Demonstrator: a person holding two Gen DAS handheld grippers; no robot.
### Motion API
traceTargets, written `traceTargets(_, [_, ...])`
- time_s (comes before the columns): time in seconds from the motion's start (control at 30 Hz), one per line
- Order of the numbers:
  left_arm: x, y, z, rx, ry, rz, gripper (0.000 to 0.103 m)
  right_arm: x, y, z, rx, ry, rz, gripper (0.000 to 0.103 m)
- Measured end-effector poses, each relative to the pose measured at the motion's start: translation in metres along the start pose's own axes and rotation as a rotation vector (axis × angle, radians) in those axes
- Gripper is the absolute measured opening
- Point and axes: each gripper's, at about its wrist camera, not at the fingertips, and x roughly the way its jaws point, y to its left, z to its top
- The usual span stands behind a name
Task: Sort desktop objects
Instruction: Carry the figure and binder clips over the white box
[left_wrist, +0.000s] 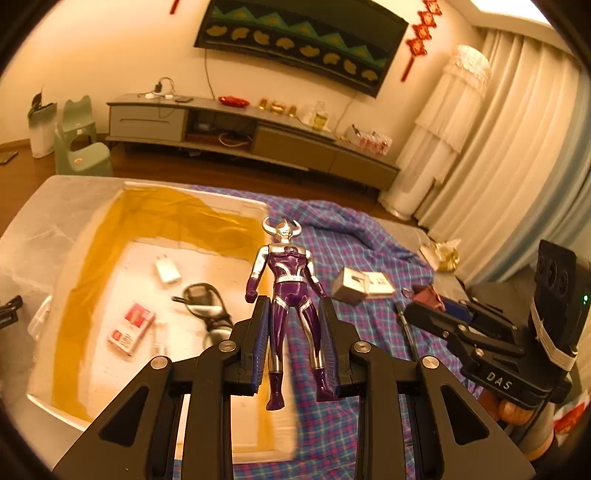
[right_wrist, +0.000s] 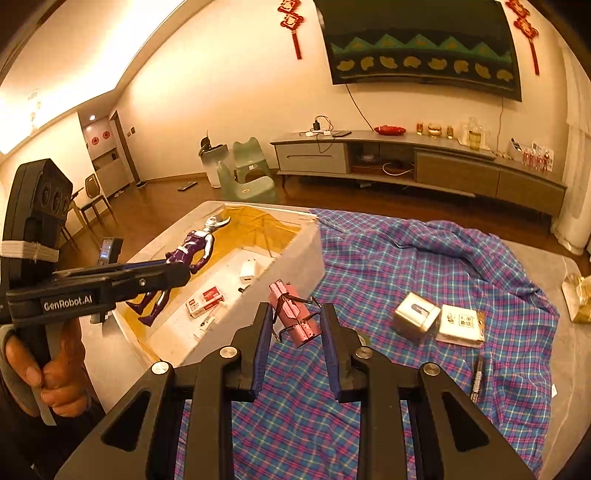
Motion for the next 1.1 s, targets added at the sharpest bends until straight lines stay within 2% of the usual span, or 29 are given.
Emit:
traceTargets(0.4, [-0.014,0.058,0.012,-0.08,-0.056,0.015,0.027,0.019,0.049,0.017,-0.071,0.002,-0.005,0.028])
traceTargets(0.77, [0.01,0.094,0.018,-0.142,0.011,0.03,0.027,0.051,0.089,0.026,-0.126,0.03,-0.002,0.028])
traceTargets(0.8, [0.013,0.097,0.02,-0.151,0.016,0.03,0.026,0.053,0.091,0.027,-0.131,0.032,-0.006,0.028])
traceTargets(0.83, [0.018,0.102,0.021,-0.156,0.023,0.043,0.012,0.057,0.093,0.029,-0.135,0.035,-0.011,0.028])
traceTargets(1.1, [0.039,0.118,0.034,-0.196,0.068,0.035,0.012,0.094,0.099,0.04,-0.172,0.1,-0.056,0.028])
